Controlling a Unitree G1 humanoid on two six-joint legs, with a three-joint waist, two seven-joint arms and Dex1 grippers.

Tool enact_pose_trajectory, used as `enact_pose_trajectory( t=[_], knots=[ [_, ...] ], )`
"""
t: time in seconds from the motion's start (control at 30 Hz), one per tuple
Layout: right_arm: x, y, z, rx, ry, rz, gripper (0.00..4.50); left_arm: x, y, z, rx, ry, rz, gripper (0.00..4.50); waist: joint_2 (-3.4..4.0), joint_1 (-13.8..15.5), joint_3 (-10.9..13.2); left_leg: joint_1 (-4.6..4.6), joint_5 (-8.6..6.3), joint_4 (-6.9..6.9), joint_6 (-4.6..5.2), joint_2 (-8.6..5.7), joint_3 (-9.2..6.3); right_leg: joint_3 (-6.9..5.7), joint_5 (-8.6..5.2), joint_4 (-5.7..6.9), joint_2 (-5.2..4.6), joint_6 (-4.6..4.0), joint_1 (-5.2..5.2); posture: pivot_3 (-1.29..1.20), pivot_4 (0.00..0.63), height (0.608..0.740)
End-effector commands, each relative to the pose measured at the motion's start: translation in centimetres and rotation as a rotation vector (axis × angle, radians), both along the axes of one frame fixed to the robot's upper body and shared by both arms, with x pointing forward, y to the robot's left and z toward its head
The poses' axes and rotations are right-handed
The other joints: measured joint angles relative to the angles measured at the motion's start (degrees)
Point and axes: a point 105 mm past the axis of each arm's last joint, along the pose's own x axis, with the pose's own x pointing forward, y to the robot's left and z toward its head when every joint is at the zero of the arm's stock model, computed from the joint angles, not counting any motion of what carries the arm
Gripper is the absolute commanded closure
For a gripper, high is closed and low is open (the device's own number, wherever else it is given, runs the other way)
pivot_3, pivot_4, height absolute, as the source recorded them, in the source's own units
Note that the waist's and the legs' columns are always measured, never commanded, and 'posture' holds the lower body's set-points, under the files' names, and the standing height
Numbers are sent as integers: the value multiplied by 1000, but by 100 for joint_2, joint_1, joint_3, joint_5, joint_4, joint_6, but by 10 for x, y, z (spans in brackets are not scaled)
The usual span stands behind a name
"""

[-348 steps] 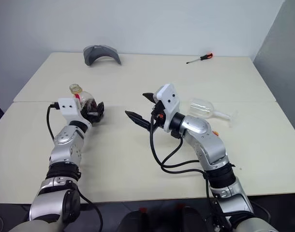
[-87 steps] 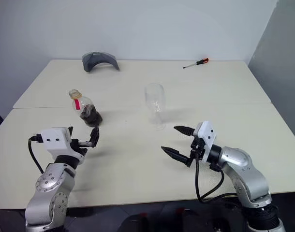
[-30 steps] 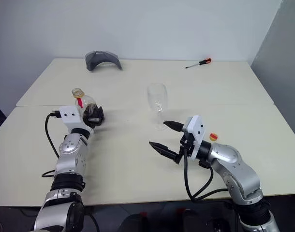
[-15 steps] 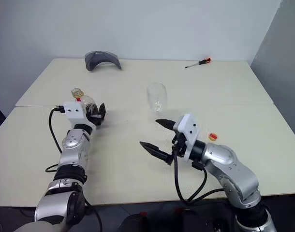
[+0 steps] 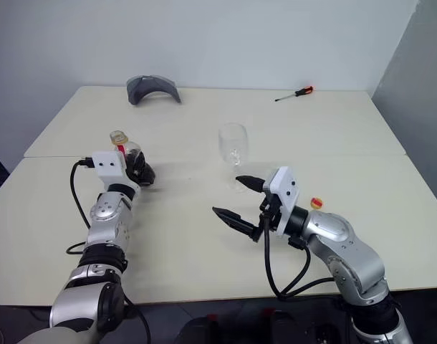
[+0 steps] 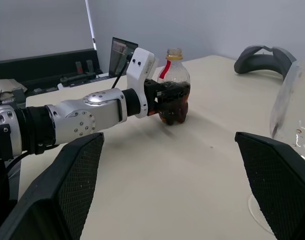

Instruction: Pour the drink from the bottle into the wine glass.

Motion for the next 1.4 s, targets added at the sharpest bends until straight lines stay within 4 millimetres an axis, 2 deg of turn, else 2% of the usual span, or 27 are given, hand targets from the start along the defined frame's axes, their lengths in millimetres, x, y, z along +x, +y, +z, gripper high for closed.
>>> enact_pose_trajectory(
  t=[0.03,0.17,0.43,0.7,0.87,1.0,1.4],
  knots=[
    [-2,-1,6,13,-37,4,0,6,-1,29,49,-67,-13,3458,0,0,0,0,0,0,0,0,0,0,0,0,0,0,0,0,150,740],
    [2,-4,11,18,-49,-15,0,15,-19,45,151,-64,-99,3464,-9,3,6,-4,0,0,0,-1,-2,-7,0,0,1,0,0,0,150,740],
    [24,-19,34,31,-92,-88,0,30,-59,95,307,-122,-289,3464,-16,3,12,-15,0,6,-1,-5,-2,-16,-1,-2,12,1,-2,0,150,740],
    [51,-36,56,33,-139,-169,0,37,-97,124,466,-157,-449,3464,-16,1,15,-19,1,9,-1,-5,5,-9,-1,0,15,2,-11,0,150,740],
    [62,-41,59,13,-158,-192,0,37,-120,136,578,-190,-539,3464,-14,1,16,-66,2,26,-2,-3,4,-14,-1,7,16,2,-45,0,150,740],
    [67,-42,61,7,-172,-204,0,37,-129,144,656,-216,-567,3464,-13,0,17,-76,2,46,-2,-1,5,-15,-1,8,16,2,-48,0,150,740],
    [71,-35,61,14,-183,-204,0,32,-149,141,883,-262,-625,3464,-7,1,22,-91,1,79,-1,1,5,-14,-1,13,29,2,-49,0,150,740]
  ],
)
